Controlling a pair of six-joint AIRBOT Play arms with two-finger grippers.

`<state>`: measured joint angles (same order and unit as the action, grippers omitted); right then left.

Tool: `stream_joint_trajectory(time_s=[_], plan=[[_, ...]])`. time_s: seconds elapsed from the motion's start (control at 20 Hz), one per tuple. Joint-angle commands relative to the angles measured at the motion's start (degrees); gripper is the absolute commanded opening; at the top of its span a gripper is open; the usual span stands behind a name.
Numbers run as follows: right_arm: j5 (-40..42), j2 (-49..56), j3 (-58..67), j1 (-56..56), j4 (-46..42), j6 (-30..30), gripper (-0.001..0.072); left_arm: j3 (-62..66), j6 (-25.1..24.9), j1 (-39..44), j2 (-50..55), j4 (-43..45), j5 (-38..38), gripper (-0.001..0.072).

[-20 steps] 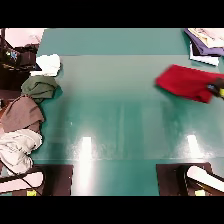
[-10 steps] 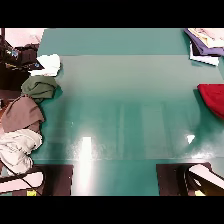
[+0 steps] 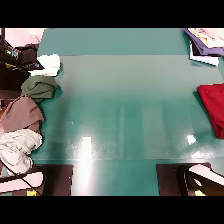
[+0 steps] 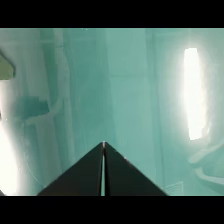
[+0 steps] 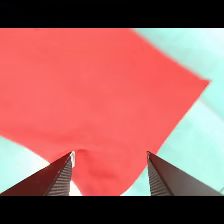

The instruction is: Fold the shirts.

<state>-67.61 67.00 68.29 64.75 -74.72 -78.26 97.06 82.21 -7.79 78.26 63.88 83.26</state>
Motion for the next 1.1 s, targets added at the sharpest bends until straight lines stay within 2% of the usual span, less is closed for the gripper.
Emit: stream_joint_trajectory(time_s=[0.0, 0.15, 0.35, 0.4, 0.45, 0.5, 0.55, 0.8, 1.05], plan=[[-2.4, 0.2, 4.8, -4.5, 5.9, -1.9, 0.0507, 0.0, -0.2, 0.0, 0.0, 0.0, -1.1, 0.0025], [-6.9, 0.1, 5.4, -15.0, 14.3, -1.9, 0.0507, 0.0, -0.1, 0.0, 0.0, -0.1, -1.8, 0.0025], [-12.2, 0.2, 5.4, -32.8, 15.1, -1.8, 0.0494, 0.0, -0.1, -0.1, 0.0, -0.1, -1.9, 0.0025], [-12.9, 0.2, 5.4, -37.6, 15.1, -1.8, 0.0381, 0.0, -0.1, -0.1, 0.0, -0.1, -1.9, 0.0025], [-13.3, 0.2, 5.4, -42.2, 15.1, -1.8, 0.0194, 0.0, -0.1, -0.1, 0.0, -0.1, -1.8, 0.0025], [-13.4, 0.2, 5.4, -46.4, 15.0, -1.8, 0.0047, 0.0, -0.1, 0.0, 0.0, -0.1, -1.8, 0.0025], [-13.1, 0.2, 5.4, -50.6, 14.6, -1.6, 0.0013, 0.0, -0.1, -0.1, 0.0, 0.0, -1.9, 0.0025], [-10.6, 0.2, 5.4, -64.1, 14.6, -1.6, 0.0013, 0.0, -0.1, -0.1, 0.0, -0.1, -1.8, 0.0025], [-10.9, 0.2, 5.4, -68.3, 14.7, -1.7, 0.0013, 0.0, -0.1, -0.1, 0.0, -0.1, -1.8, 0.0025]])
